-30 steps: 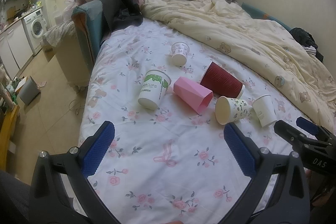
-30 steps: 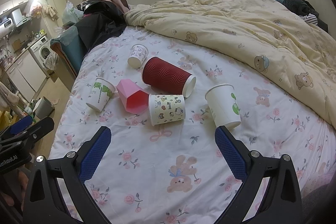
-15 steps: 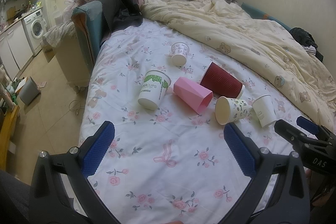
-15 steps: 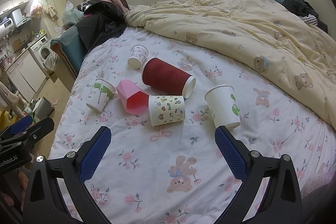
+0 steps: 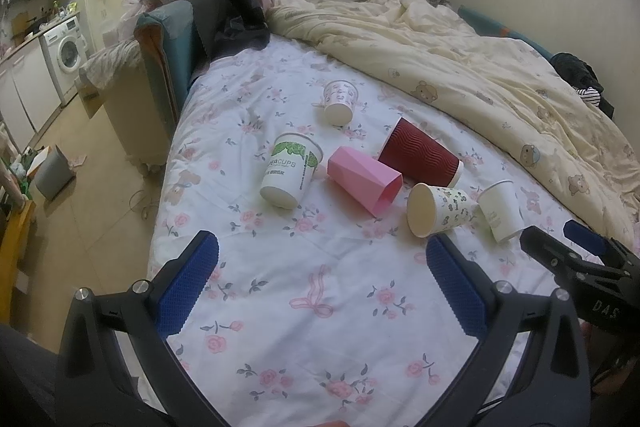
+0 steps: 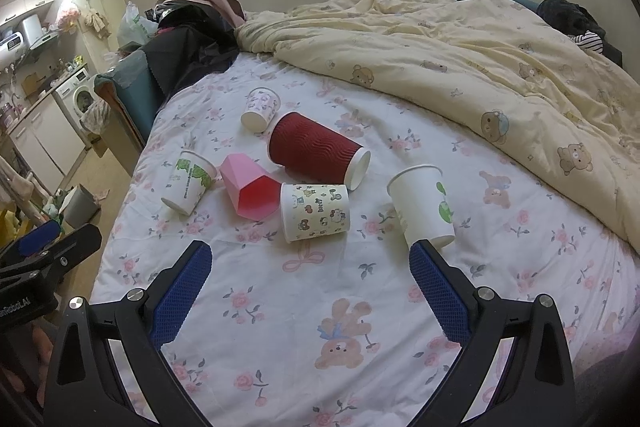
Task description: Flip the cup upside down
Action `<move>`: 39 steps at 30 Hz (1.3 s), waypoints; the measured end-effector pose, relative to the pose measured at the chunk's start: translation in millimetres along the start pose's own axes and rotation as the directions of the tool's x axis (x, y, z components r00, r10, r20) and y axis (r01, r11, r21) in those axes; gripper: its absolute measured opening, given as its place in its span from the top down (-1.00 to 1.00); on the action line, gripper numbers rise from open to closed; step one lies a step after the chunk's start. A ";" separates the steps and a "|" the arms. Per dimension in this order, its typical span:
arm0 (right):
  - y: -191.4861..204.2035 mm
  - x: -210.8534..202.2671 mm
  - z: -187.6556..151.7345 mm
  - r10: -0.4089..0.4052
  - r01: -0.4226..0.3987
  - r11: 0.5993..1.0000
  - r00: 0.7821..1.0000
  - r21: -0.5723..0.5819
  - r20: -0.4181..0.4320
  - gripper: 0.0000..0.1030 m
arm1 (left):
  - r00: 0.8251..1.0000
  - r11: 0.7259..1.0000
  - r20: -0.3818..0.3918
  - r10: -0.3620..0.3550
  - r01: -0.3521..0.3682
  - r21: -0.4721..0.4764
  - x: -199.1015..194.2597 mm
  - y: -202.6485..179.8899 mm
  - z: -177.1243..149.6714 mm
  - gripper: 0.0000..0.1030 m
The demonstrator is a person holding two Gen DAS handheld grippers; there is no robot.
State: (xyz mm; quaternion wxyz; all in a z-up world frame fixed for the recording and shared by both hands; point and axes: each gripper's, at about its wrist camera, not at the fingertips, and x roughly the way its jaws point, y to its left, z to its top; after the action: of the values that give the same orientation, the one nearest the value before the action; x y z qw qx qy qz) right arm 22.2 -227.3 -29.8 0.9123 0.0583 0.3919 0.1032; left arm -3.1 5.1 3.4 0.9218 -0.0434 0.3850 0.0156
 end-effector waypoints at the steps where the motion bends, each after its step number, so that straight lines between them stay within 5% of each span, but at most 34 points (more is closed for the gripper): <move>1: 0.5 -1.7 0.1 -0.002 0.002 1.000 1.000 -0.001 0.003 -0.97 | 1.000 1.000 0.000 0.000 0.000 0.000 0.0 0.1 0.1 -0.99; 39: 4.4 4.9 -1.5 0.011 -0.011 1.000 1.000 -0.003 -0.027 -0.97 | 1.000 1.000 -0.010 0.003 -0.003 0.004 1.1 1.9 0.2 -0.99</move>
State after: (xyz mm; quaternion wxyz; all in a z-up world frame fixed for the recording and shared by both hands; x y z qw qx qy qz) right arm 23.8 -221.8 -33.4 0.9065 0.0577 0.4038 0.1093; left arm -2.3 7.0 2.7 0.9199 -0.0409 0.3896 0.0158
